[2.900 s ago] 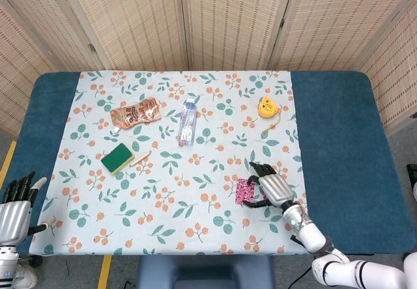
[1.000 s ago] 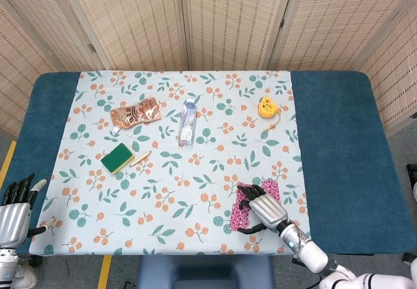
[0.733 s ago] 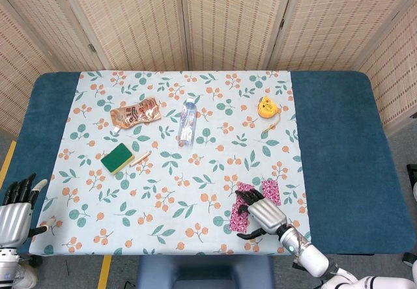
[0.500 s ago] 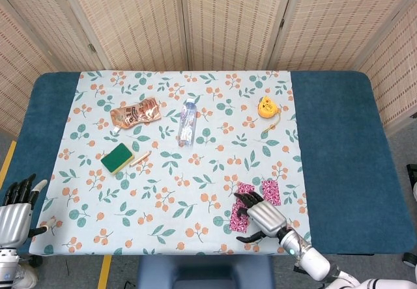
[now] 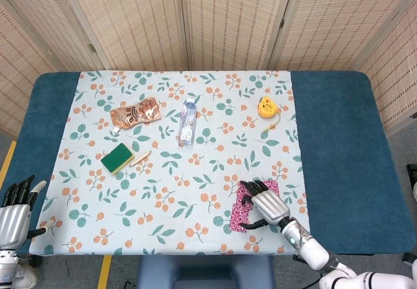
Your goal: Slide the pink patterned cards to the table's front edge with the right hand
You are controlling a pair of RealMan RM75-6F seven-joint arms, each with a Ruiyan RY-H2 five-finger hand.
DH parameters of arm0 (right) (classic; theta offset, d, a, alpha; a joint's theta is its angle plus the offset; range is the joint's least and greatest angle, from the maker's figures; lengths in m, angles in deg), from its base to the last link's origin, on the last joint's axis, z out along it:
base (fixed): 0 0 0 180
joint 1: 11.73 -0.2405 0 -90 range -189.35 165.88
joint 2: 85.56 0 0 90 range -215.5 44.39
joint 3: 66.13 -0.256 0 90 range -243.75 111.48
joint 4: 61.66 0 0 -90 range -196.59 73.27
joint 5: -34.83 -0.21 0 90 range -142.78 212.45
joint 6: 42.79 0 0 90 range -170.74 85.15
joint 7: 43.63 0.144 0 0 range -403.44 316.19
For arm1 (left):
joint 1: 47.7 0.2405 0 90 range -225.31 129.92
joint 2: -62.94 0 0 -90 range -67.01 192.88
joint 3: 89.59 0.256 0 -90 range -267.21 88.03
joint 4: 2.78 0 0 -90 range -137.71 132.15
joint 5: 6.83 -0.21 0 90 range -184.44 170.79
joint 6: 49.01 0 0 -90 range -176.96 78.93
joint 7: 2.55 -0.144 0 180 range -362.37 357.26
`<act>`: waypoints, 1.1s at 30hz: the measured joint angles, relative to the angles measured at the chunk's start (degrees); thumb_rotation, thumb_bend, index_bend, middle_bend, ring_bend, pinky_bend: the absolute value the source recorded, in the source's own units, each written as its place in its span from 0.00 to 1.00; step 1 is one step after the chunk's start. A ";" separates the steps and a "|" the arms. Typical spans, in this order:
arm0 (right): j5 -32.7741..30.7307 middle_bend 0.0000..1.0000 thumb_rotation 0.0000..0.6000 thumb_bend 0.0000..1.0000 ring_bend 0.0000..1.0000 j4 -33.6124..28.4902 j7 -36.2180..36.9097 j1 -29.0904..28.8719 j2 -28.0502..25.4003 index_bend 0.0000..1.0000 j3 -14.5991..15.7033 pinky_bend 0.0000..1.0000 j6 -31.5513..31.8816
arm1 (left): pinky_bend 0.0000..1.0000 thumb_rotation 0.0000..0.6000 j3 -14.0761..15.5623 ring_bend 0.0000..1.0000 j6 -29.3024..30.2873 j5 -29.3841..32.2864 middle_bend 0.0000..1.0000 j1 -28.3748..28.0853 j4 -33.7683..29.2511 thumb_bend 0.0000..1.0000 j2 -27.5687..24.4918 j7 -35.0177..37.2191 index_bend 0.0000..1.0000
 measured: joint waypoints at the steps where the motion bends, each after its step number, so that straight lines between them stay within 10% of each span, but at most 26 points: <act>1: -0.08 0.01 0.41 0.25 0.00 0.12 -0.05 -0.11 0.11 0.34 -0.03 0.00 -0.19 | 0.00 1.00 0.04 0.03 0.00 -0.01 0.00 0.04 0.03 0.21 0.00 0.04 0.17; 33: 3.24 0.02 0.46 0.25 0.00 -2.82 2.31 1.76 -2.87 0.34 0.40 0.00 4.84 | 0.00 1.00 0.05 0.03 0.15 -0.58 0.00 0.08 -0.09 0.21 0.03 0.08 0.17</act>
